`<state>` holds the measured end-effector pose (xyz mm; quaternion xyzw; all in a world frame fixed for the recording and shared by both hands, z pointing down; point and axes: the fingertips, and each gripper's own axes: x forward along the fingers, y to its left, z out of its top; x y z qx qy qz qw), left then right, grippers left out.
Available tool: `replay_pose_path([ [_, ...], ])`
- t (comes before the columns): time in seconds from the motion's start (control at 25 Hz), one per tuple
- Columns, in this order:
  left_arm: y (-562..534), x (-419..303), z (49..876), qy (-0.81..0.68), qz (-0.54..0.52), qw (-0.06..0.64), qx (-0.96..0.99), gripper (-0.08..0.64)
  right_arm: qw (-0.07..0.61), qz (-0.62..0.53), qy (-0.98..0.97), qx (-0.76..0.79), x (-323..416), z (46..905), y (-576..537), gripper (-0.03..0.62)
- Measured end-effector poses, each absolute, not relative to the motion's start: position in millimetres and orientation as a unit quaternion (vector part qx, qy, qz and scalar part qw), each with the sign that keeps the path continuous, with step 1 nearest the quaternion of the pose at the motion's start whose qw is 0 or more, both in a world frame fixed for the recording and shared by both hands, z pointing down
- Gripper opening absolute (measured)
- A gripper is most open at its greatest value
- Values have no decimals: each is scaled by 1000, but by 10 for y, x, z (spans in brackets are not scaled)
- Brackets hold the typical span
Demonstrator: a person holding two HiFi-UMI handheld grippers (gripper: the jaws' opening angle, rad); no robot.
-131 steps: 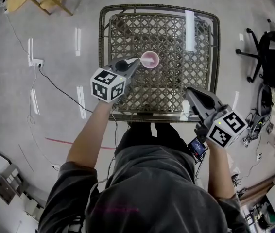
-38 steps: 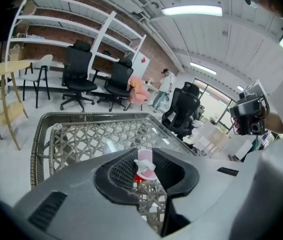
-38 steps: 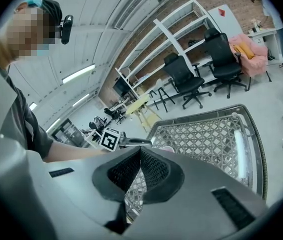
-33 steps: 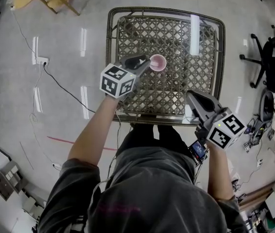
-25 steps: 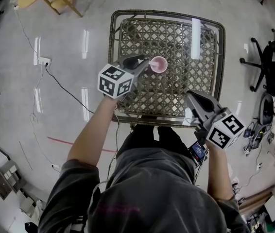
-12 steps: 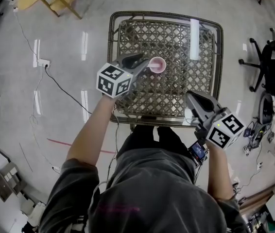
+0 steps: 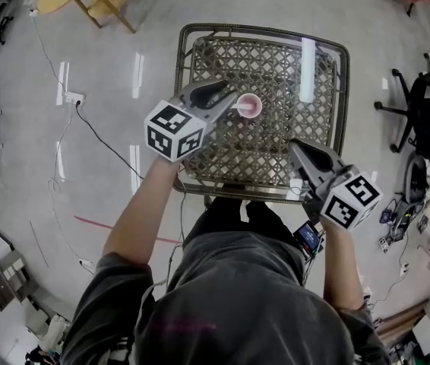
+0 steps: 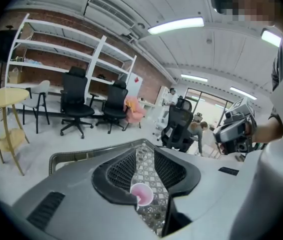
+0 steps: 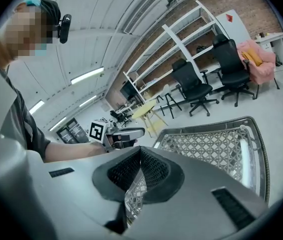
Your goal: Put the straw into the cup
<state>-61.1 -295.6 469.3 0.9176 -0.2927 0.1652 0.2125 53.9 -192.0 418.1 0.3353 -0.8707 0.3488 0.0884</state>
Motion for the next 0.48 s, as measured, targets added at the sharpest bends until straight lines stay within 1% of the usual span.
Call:
replay_pose_path([
  [0.16,-2947,-628,4410,-295,152,199,922,120,85,340,-877,328,526,4112,-1966,14],
  [0.32,-2877,-687,4171,-294,138,202,924,119,77,329,-885,321,508,4008,-1993,14],
  [0.48,-2734,-760,4042,-305,129,205,921,103,72,318,-891,314,502,3898,-1983,14],
])
